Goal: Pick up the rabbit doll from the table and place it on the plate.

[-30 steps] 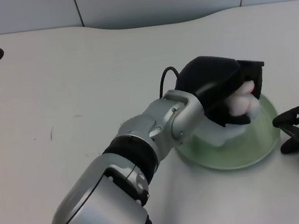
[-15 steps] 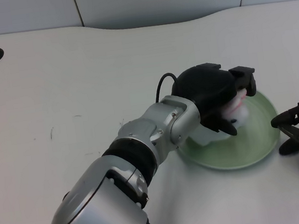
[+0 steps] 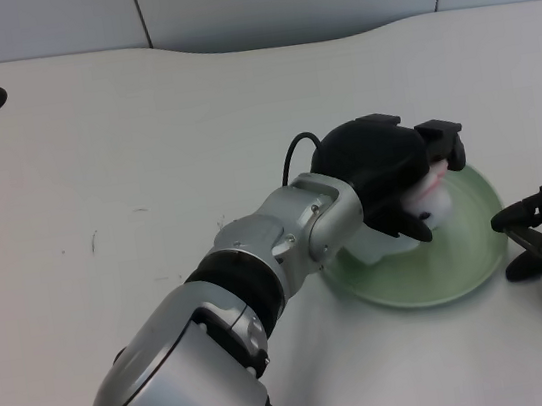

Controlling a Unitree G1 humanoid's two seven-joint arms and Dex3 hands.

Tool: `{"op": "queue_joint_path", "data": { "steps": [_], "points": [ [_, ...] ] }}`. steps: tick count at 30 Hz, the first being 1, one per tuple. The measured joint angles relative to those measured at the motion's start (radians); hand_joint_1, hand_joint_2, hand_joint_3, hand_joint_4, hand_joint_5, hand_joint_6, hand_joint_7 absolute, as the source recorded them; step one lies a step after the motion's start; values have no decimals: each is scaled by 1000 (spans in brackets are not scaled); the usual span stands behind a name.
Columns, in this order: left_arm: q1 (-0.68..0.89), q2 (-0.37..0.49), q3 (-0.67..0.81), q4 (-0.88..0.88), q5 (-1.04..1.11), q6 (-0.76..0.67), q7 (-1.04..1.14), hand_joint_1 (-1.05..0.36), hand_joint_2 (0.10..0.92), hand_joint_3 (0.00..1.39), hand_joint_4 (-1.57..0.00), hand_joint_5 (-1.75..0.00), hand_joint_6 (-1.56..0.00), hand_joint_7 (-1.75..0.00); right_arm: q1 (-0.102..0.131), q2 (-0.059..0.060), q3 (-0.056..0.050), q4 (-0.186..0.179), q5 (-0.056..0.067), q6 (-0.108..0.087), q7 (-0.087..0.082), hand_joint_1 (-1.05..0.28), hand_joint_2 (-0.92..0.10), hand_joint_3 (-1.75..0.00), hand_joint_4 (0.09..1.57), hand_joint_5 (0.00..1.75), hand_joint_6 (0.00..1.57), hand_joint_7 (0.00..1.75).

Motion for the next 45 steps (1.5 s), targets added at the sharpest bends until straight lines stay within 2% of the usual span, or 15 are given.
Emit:
{"op": "queue_joint_path", "data": {
  "steps": [22,23,24,26,27,31,33,36,38,42,45],
  "points": [
    [0,0,0,0,0,0,0,-641,921,7,-167,-1060,-185,-871,0,0,0,0,0,0,0,-822,-921,-58,946,938,899,810],
    [-1,0,-11,0,10,5,5,-844,918,31,-68,-434,-75,-356,1,0,0,-1,0,0,0,-827,-921,-61,948,939,888,804],
    [0,0,-22,0,24,10,13,-942,912,34,-34,-222,-38,-182,2,0,0,-2,0,1,0,-831,-921,-64,951,940,874,796],
    [-1,1,-22,-1,27,7,39,-1025,916,39,-6,-46,-7,-37,3,0,0,-2,-2,3,-1,-841,-921,-67,953,938,881,802],
    [-4,4,-14,-3,20,-1,39,-1037,919,41,-3,-23,-3,-19,3,-1,0,1,-2,1,0,-844,-921,-67,953,937,886,806],
    [-29,27,17,-5,-8,-17,11,-1042,921,65,-20,-12,1,0,1,-3,-2,14,-2,-6,0,-828,-916,-69,957,940,883,817],
    [-30,37,27,-7,-17,-39,0,-1039,921,75,-29,-19,1,1,-12,-3,-4,36,0,-11,0,-820,-915,-63,958,941,886,826],
    [-30,53,49,-15,-36,-86,-4,-996,921,90,-100,-64,-58,-33,-33,-4,-4,63,-1,-13,-1,-818,-919,-59,941,940,868,834],
    [-28,67,71,-22,-62,-128,-4,-969,921,106,-167,-112,-116,-64,-40,-4,-4,77,-1,-21,-1,-817,-919,-66,932,940,860,840],
    [-25,97,125,-35,-115,-211,-4,-941,921,178,-251,-192,-184,-96,-45,-4,-4,84,0,-23,-5,-816,-918,-60,942,948,867,849],
    [-22,130,148,-37,-138,-246,-8,-911,921,168,-274,-227,-206,-97,-49,-4,-4,91,0,-26,-5,-823,-918,-55,930,950,866,850]
  ]
}}
